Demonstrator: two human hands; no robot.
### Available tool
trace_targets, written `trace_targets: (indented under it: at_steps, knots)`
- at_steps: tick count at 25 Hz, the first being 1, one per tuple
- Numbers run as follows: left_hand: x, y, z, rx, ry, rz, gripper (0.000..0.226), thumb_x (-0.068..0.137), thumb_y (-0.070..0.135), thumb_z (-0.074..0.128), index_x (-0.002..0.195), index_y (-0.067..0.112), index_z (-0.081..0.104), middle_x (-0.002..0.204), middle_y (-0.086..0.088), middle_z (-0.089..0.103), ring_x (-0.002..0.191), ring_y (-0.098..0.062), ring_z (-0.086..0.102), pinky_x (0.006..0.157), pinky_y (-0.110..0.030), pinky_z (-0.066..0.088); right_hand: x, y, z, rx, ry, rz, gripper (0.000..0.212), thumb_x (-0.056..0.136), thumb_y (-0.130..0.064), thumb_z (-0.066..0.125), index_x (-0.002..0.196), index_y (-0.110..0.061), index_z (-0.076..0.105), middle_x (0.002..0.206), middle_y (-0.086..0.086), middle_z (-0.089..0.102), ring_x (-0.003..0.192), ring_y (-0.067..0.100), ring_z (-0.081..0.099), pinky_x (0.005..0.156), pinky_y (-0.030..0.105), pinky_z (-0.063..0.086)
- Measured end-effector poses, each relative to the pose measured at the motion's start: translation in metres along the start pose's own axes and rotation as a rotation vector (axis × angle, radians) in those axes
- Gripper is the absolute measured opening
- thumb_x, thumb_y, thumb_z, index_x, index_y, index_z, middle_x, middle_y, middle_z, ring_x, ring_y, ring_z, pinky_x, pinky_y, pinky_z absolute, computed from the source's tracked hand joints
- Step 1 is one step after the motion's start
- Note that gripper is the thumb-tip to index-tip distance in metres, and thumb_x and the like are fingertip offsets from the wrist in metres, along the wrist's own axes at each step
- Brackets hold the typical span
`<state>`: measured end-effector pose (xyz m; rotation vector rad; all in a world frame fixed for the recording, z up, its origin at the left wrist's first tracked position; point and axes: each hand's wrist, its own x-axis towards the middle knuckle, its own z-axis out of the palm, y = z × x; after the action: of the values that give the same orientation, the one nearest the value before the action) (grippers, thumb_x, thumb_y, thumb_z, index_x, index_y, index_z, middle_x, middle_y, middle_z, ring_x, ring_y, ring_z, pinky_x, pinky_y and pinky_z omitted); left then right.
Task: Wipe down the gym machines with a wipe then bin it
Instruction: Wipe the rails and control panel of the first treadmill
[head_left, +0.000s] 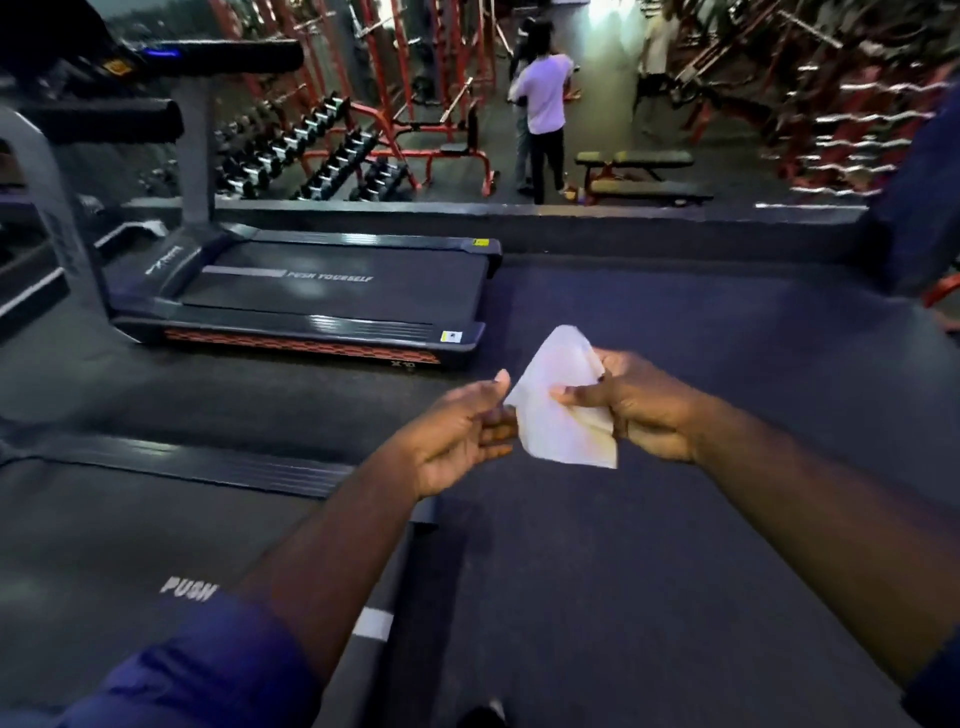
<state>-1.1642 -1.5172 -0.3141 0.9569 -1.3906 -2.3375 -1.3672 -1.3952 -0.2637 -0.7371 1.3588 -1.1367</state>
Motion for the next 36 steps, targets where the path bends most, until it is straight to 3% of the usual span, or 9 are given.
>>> trace_targets:
  at_steps: [4,9,13,16,21,24,27,29,36]
  knots:
    - [0.123,0.022,-0.027,-0.045,0.281,0.145,0.016,0.097,0.011,0.072,0.1,0.018,0.058,0.092,-0.004,0.066,0.067,-0.011,0.065,0.057,-0.027,0.054,0.136,-0.011,-0.059,-0.142,0.166,-0.024,0.062,0.082,-0.004,0.084,0.137,-0.015,0.057,0.123,0.018,0.068,0.103,0.028,0.073,0.084,0.041,0.062]
    - [0.281,0.094,-0.103,0.095,0.545,0.163,0.028,0.087,0.01,0.084,0.089,0.019,0.058,0.083,-0.008,0.059,0.071,-0.018,0.056,0.065,-0.033,0.052,0.314,-0.041,-0.12,-0.235,0.257,-0.112,0.057,0.088,-0.01,0.082,0.128,-0.038,0.054,0.091,0.019,0.067,0.078,0.024,0.062,0.07,0.034,0.052]
    - [0.374,0.179,-0.141,0.242,0.495,0.161,0.037,0.08,0.004,0.089,0.1,0.018,0.062,0.084,-0.013,0.066,0.075,-0.021,0.061,0.071,-0.037,0.053,0.414,-0.096,-0.162,-0.279,0.196,-0.141,0.031,0.087,-0.005,0.081,0.113,-0.019,0.07,0.097,0.009,0.076,0.086,0.021,0.068,0.073,0.032,0.056]
    - [0.461,0.229,-0.162,0.417,0.43,0.178,0.04,0.078,-0.006,0.086,0.103,0.019,0.068,0.072,0.002,0.072,0.062,-0.008,0.061,0.064,-0.024,0.052,0.501,-0.127,-0.205,-0.344,0.162,-0.107,0.038,0.079,-0.001,0.087,0.112,-0.015,0.073,0.108,0.009,0.078,0.097,0.018,0.071,0.091,0.043,0.059]
    - [0.62,0.284,-0.208,0.694,0.458,0.111,0.022,0.086,0.007,0.084,0.074,0.02,0.071,0.077,-0.009,0.074,0.06,-0.008,0.055,0.061,-0.022,0.045,0.678,-0.186,-0.284,-0.912,0.071,-0.138,0.022,0.082,-0.028,0.086,0.103,-0.024,0.08,0.101,-0.008,0.076,0.093,0.012,0.071,0.077,0.026,0.055]
    - [0.697,0.34,-0.235,0.548,0.503,0.028,0.027,0.086,0.011,0.085,0.072,0.014,0.063,0.066,-0.004,0.056,0.054,-0.007,0.045,0.052,-0.022,0.035,0.781,-0.239,-0.318,-0.766,-0.077,-0.093,0.003,0.088,-0.024,0.081,0.089,-0.021,0.081,0.087,-0.005,0.074,0.079,0.007,0.063,0.061,0.017,0.043]
    - [0.749,0.392,-0.273,0.377,0.599,0.026,0.032,0.084,0.01,0.087,0.077,0.014,0.057,0.066,0.001,0.051,0.058,-0.007,0.042,0.051,-0.019,0.033,0.88,-0.286,-0.325,-0.52,-0.124,0.017,0.011,0.086,-0.018,0.083,0.091,-0.008,0.079,0.09,0.0,0.074,0.082,0.011,0.059,0.07,0.025,0.044]
    - [0.775,0.414,-0.294,0.243,0.684,0.054,0.038,0.076,0.015,0.093,0.071,0.017,0.056,0.062,0.005,0.053,0.061,-0.01,0.044,0.055,-0.022,0.036,0.94,-0.308,-0.312,-0.529,-0.123,0.025,0.02,0.084,-0.023,0.085,0.094,-0.007,0.078,0.098,0.001,0.078,0.087,0.013,0.064,0.079,0.031,0.048]
    - [0.916,0.496,-0.418,0.027,0.967,0.252,0.031,0.078,0.003,0.088,0.068,0.009,0.059,0.066,-0.006,0.061,0.059,-0.013,0.056,0.056,-0.023,0.046,1.175,-0.363,-0.231,-0.791,-0.039,-0.223,0.021,0.08,-0.041,0.081,0.076,-0.022,0.074,0.07,-0.008,0.072,0.067,0.009,0.065,0.068,0.029,0.053]
